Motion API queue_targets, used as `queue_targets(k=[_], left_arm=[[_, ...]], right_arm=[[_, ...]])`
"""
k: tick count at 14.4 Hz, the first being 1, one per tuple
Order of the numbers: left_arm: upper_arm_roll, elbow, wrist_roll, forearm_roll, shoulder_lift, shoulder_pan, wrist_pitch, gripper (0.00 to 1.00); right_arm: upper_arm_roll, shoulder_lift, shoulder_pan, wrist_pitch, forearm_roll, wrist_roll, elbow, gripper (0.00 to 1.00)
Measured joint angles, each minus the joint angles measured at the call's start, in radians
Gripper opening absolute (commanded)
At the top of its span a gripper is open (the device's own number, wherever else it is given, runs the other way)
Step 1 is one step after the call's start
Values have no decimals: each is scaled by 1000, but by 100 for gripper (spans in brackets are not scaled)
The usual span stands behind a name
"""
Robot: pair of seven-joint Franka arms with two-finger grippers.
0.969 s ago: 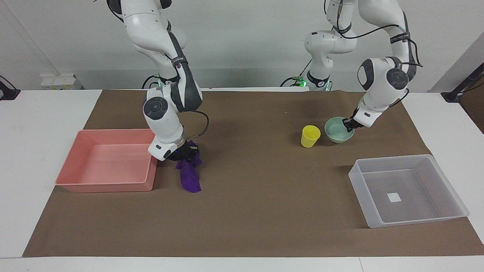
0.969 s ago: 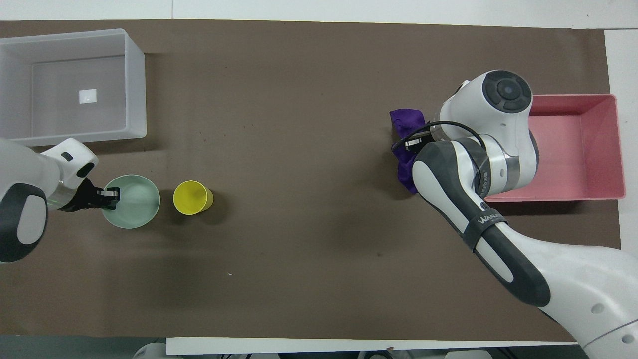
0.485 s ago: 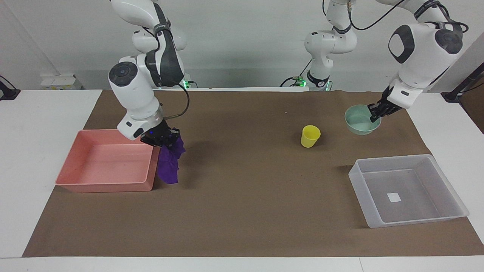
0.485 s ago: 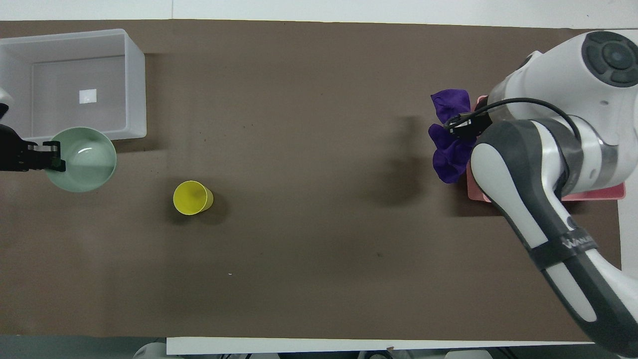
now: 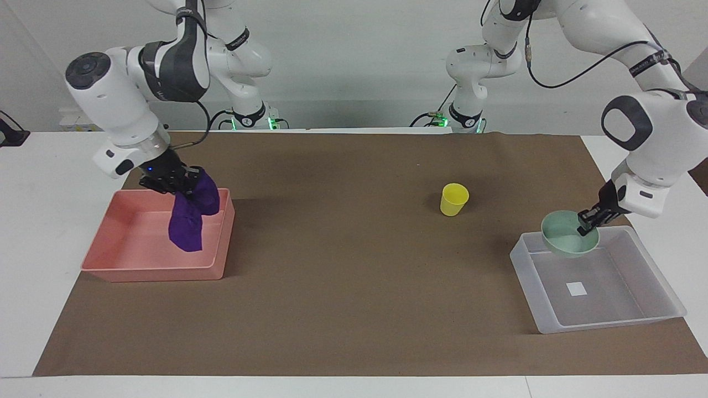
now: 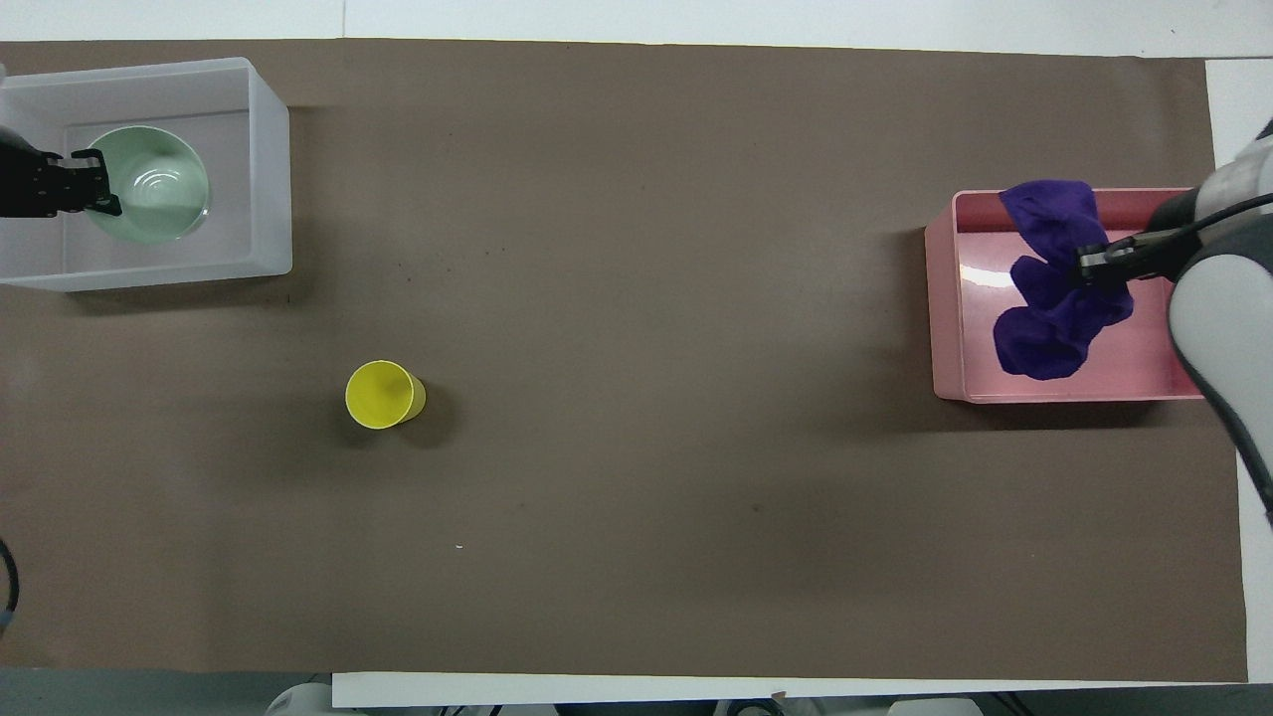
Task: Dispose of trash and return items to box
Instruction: 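Lower the green cup into the clear bin while the right gripper drops the cloth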
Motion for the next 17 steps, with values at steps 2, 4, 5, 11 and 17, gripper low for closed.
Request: queue_targets(k=[2,4,5,11,17], left_arm=[[1,11,1,0,66,19,46,0],[1,8,14,0,110,35,88,0],[1,-2,19,0,128,38,118,0],[-11,-63,26,0,150,19,228,82],[-11,15,-14,0,-6,-2,5,100]], right_arm=[[-1,4,-44,18,0,-17,-36,1],[-1,14,-56,88,0,-18,-101,1],[1,29,-56,134,0,-18,-134,3],[5,115,-53,253,0,-18,-205,46],[10,101,-43,230,0,-18,-184,99]])
